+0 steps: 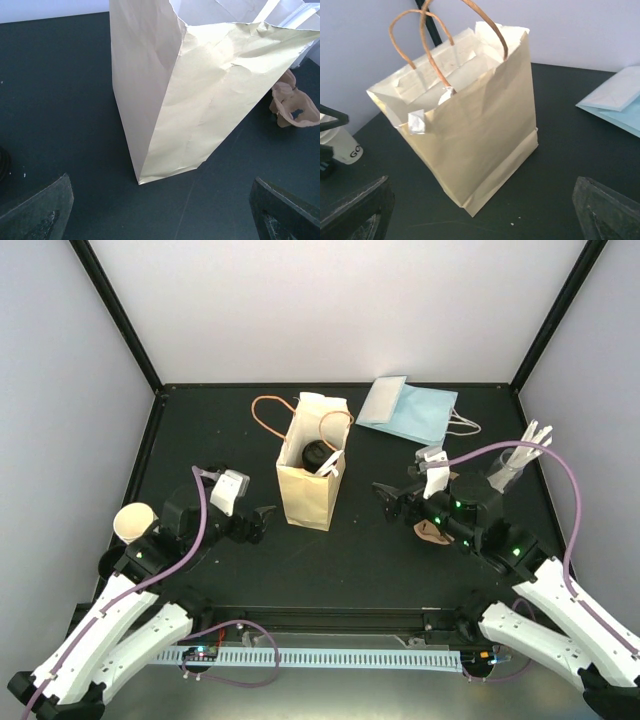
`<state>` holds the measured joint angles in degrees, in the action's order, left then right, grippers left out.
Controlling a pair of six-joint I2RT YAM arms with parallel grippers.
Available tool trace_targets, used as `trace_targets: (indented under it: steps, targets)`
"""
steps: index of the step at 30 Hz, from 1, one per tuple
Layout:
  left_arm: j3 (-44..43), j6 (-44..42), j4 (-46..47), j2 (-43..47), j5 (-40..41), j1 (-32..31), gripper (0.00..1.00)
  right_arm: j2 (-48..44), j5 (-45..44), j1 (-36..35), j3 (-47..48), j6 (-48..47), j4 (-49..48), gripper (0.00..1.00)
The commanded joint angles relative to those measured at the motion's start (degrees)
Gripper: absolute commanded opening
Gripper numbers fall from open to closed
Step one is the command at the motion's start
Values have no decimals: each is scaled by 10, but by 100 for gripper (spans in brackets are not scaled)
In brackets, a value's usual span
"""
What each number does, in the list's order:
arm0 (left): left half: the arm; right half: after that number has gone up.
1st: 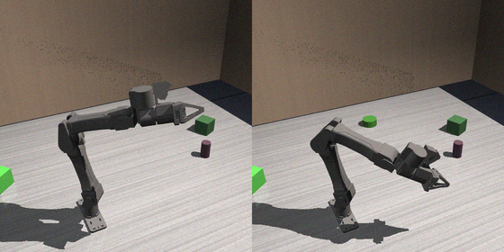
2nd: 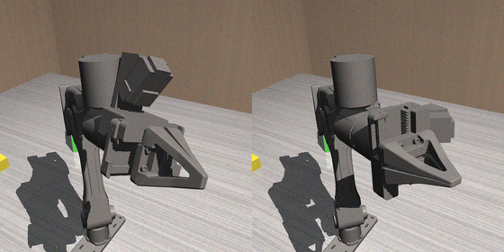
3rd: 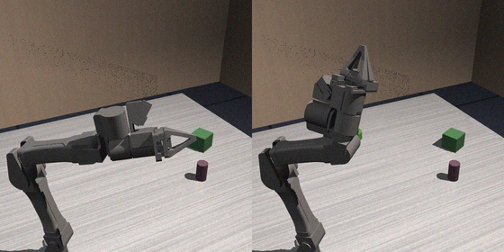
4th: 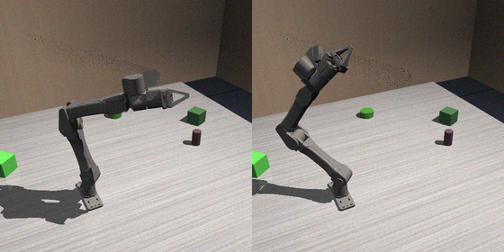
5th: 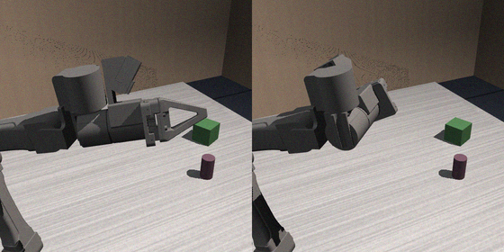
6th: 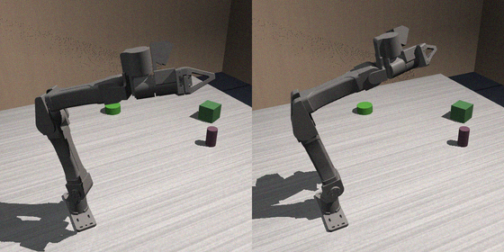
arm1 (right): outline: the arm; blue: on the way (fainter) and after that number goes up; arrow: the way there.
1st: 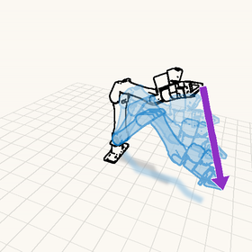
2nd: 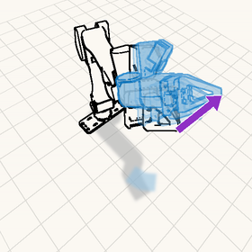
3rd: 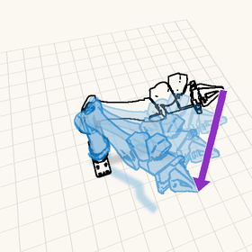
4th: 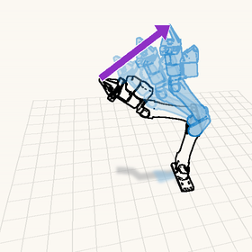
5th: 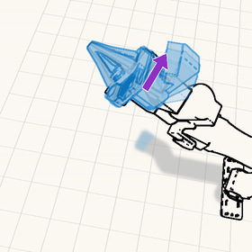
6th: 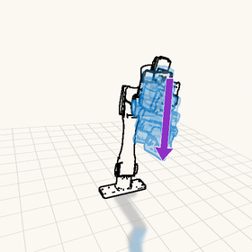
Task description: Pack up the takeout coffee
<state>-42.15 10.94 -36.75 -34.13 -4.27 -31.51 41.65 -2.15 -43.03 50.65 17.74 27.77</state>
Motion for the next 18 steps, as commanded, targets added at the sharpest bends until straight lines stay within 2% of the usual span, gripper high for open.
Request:
trace_targets:
  steps: [1,10,18]
  targets:
    - [-7,-8,11,1,1,3,99,2,-51,-2,-28,1,-64,100]
    - [-2,-14,17,0,-9,2,99,-11,-30,-1,-103,14,-101,100]
    - [1,-25,27,4,-25,3,99,-7,-15,-2,-108,17,-88,100]
